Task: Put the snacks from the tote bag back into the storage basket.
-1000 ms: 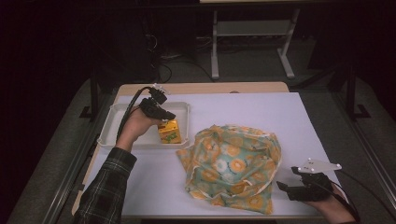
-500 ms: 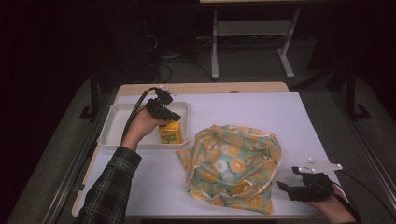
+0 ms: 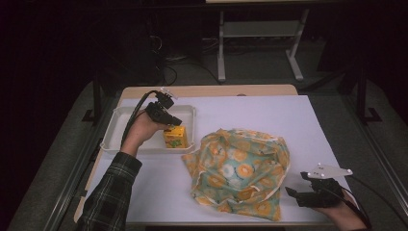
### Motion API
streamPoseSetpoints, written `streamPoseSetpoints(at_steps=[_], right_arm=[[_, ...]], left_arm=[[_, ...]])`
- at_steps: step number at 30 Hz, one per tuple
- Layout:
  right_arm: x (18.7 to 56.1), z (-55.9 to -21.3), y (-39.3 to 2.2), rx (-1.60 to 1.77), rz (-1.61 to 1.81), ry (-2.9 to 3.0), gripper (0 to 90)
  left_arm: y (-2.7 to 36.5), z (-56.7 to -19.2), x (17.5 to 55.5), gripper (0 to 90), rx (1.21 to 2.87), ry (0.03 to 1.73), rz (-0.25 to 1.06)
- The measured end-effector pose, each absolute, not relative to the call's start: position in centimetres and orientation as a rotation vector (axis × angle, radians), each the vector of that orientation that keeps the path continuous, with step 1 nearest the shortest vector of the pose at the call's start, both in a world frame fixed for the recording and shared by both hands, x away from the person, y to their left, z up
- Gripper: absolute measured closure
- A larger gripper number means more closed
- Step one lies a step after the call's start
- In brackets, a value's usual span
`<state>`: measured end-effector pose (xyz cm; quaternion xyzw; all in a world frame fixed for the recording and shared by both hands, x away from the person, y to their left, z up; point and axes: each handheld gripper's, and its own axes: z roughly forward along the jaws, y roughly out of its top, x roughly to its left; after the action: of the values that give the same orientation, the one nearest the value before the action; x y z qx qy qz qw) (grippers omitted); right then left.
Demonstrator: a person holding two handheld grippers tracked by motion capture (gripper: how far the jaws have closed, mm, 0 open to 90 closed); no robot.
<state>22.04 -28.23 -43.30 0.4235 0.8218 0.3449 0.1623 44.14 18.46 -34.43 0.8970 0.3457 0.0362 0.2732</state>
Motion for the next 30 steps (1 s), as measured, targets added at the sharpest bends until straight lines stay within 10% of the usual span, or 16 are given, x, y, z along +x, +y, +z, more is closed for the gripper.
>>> streamPoseSetpoints(at_steps=[15,30], right_arm=[[22.0,-43.3,-28.2,1.208,0.982,2.345,21.0],[21.9,-43.4,-28.2,1.22,0.98,2.349,21.0]], left_arm=[[19.2,-33.6,43.8,89.7,2.385,0.919,0.13],[21.3,-31.5,41.6,62.4,2.304,0.879,0.2]])
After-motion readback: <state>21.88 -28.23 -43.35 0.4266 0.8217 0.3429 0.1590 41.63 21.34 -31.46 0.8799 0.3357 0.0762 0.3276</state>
